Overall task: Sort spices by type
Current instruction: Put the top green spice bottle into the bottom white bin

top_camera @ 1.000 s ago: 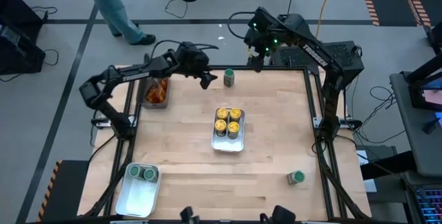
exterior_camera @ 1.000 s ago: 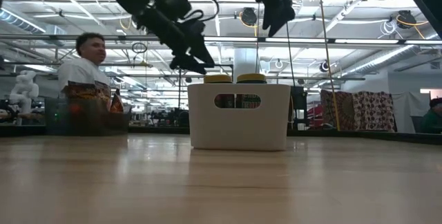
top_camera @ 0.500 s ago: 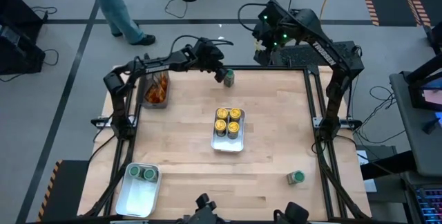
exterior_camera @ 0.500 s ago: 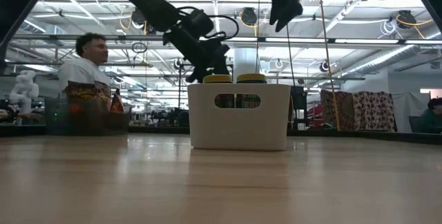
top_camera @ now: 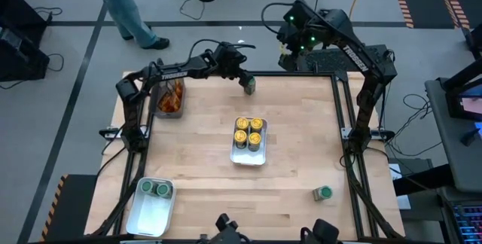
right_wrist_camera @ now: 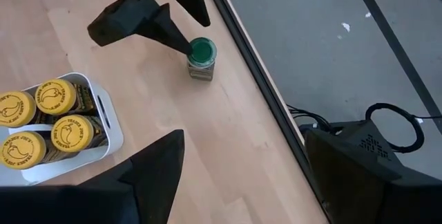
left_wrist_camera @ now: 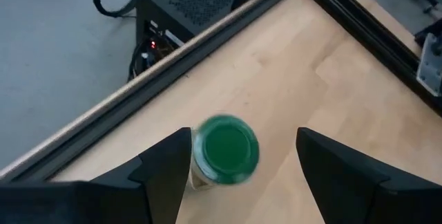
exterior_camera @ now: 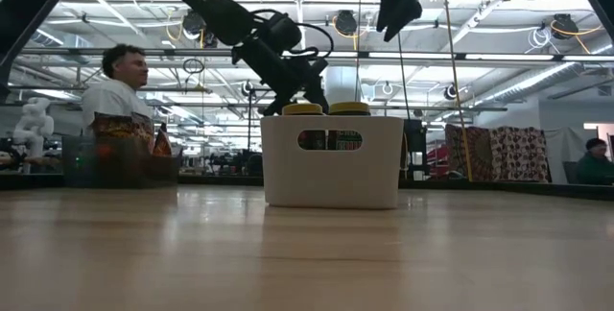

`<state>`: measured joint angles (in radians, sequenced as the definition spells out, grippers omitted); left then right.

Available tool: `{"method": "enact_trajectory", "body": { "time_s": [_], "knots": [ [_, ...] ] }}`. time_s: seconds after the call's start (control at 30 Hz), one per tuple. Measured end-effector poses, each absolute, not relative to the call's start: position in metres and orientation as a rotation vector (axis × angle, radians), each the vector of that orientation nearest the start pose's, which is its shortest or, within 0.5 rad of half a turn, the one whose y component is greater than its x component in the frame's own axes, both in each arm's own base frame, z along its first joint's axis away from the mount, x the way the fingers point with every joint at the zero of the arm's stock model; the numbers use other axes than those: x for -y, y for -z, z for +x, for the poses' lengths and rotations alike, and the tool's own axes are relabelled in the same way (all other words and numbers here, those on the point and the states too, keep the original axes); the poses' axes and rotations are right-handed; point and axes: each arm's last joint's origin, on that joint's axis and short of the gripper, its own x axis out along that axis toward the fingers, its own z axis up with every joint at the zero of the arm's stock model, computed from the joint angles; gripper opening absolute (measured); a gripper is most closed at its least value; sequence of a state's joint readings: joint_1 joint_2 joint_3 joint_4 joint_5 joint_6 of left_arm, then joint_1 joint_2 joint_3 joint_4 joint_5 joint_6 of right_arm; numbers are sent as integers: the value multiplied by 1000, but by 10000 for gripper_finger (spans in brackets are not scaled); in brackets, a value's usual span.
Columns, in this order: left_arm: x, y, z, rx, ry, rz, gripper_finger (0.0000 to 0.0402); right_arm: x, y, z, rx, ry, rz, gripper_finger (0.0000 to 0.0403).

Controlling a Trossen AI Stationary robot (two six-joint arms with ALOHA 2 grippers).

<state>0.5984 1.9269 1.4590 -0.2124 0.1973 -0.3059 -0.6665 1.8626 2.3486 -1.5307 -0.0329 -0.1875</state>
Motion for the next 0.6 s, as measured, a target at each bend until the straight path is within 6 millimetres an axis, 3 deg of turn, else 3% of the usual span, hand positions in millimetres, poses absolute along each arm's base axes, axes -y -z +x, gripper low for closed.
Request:
{"method": "enact_trajectory", "body": {
  "time_s": [0.27, 0.6],
  "knots": [
    [-233, -215, 378, -619, -517, -499, 263, 207, -440, 261, -1039, 493, 216, 281],
    [-220, -212, 392, -695, -561, -291, 263, 204, -438, 259, -1064, 506, 270, 281]
  ]
}}
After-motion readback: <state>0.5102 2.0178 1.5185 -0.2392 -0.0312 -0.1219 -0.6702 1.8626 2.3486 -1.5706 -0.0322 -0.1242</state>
